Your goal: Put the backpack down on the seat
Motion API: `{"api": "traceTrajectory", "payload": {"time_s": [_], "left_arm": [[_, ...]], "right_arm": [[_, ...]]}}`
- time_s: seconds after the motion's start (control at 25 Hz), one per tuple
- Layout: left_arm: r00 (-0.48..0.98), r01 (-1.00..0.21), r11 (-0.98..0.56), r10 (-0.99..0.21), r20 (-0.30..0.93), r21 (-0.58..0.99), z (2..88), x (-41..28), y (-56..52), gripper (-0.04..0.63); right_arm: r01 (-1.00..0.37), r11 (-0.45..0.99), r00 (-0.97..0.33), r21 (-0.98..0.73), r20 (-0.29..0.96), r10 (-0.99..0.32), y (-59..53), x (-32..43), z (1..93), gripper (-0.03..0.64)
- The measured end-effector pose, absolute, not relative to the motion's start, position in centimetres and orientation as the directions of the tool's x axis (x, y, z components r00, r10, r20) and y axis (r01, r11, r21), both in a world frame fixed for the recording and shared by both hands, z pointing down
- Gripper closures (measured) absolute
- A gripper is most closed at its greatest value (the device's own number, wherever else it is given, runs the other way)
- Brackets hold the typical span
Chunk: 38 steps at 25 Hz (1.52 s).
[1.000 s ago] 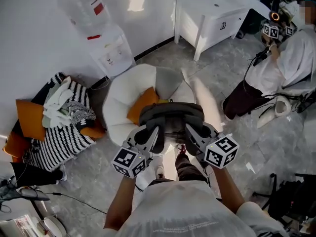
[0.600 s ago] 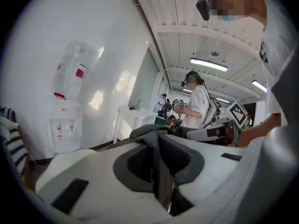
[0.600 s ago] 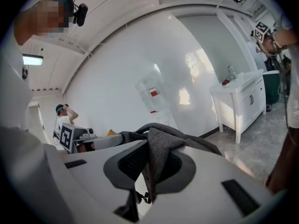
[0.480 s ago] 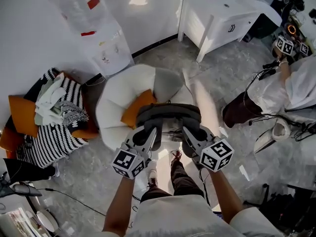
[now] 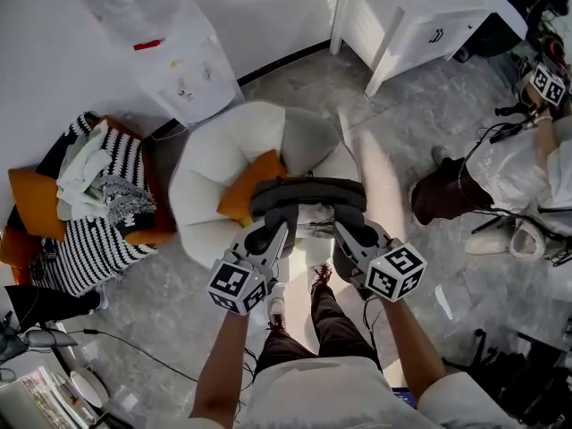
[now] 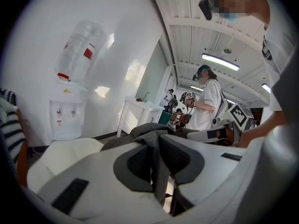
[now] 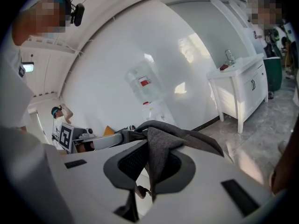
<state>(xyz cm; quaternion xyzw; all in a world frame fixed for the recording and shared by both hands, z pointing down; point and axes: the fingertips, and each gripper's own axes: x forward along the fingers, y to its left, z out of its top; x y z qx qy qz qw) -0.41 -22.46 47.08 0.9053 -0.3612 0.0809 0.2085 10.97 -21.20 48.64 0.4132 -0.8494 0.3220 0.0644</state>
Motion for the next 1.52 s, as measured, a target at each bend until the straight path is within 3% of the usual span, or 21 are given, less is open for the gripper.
{"api": "traceTrajectory", "payload": {"time_s": [0.92, 1.52], "left_arm": [[0.693, -0.721, -0.540, -0.581, 0.428, 0.435, 64.7, -0.7, -28.9, 0.531], [0.654, -0.755, -0.483, -0.603, 0.456, 0.443, 69.2, -0.4, -32.5, 0.529]], "right_arm": [[-0.718, 0.416, -0.694, -0.558, 0.529, -0.488, -27.6, 11.1, 66.0, 0.580], [-0.720, 0.465, -0.694, -0.516, 0.556, -0.457, -31.0, 11.3, 70.4, 0.580]]}}
